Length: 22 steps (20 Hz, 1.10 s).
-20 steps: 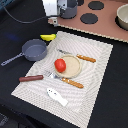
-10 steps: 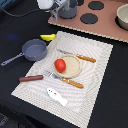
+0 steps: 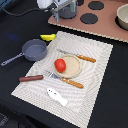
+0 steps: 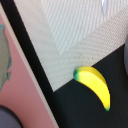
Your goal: Interact with the objects in diverse but meaningful ways.
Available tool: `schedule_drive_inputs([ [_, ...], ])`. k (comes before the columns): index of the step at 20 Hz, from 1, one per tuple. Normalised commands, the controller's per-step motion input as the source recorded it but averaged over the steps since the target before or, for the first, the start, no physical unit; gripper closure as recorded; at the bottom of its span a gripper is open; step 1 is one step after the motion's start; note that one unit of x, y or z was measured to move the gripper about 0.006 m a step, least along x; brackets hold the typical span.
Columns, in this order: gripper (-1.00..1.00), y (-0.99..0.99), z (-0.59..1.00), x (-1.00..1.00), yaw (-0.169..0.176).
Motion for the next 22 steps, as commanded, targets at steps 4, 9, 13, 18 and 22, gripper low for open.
schedule_drive_inputs([
  [4,-1.0,-0.4,0.11,0.69,-0.073],
  [9,-1.0,-0.48,0.0,0.56,-0.057],
  [13,-1.0,-0.51,0.0,0.52,-0.053],
  [18,-1.0,-0.48,-0.02,0.48,-0.033],
  [22,-1.0,-0.46,-0.04,0.42,-0.015],
])
